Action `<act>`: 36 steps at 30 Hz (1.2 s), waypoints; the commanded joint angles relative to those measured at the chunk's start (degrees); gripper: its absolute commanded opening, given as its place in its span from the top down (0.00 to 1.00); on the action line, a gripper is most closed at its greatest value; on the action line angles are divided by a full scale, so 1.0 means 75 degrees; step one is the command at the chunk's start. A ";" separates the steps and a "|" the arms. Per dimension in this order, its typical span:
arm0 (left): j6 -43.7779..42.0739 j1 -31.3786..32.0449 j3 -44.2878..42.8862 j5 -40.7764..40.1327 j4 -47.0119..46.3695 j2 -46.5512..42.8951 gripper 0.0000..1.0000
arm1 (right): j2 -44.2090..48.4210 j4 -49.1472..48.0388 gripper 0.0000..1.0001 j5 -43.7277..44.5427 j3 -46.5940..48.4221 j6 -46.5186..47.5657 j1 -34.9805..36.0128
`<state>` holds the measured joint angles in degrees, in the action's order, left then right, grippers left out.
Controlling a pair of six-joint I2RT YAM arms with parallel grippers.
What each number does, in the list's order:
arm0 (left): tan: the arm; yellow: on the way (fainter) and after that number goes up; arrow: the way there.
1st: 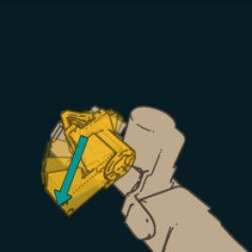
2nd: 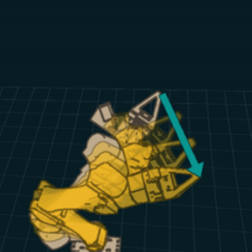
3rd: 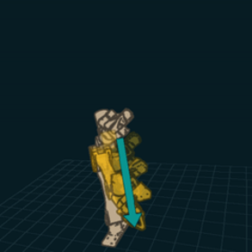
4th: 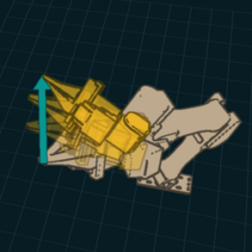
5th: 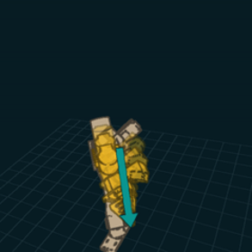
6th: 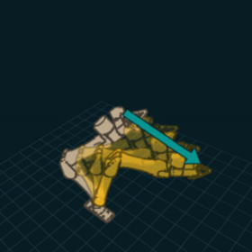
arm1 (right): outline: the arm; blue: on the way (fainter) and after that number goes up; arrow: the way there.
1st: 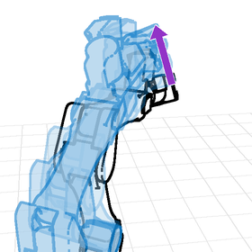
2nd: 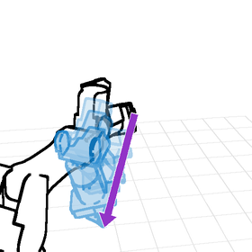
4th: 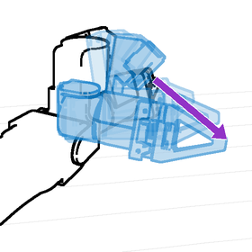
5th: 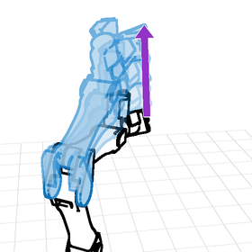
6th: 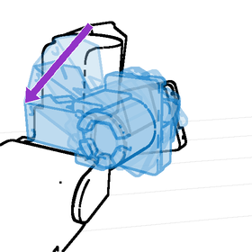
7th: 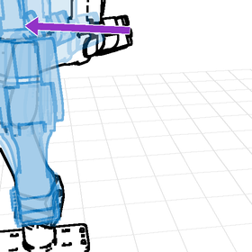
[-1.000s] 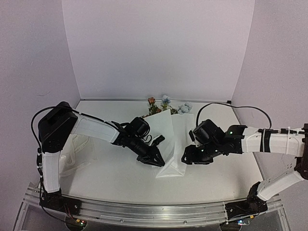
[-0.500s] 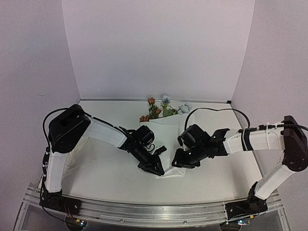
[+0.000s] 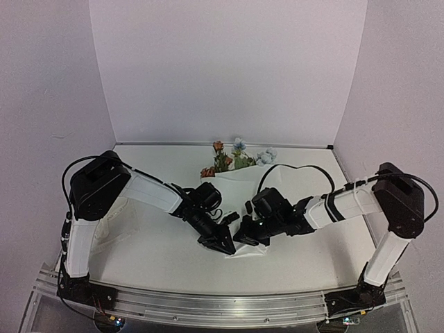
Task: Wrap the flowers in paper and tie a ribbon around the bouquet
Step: Press the fold line on the folded bouquet.
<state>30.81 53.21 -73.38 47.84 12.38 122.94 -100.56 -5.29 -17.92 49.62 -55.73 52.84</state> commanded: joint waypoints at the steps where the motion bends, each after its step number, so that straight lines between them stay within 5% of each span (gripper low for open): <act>1: -0.0175 0.0032 0.0158 0.0015 0.0055 0.0139 0.85 | -0.0429 -0.2024 1.00 -0.0261 -0.0580 -0.0965 -0.0125; 10: -0.0150 0.0018 -0.0017 -0.0047 0.0199 0.0314 0.87 | -0.0704 -0.3466 1.00 -0.0009 -0.1476 -0.1426 -0.0009; 36: 0.0029 -0.0274 0.0169 -0.0422 0.0462 0.0665 0.94 | 0.0648 -0.2721 1.00 0.1410 -0.3001 -0.0012 -0.0199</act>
<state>30.50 51.81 -73.47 50.83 11.70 124.80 -97.17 -31.05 -11.63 28.32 -56.80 52.65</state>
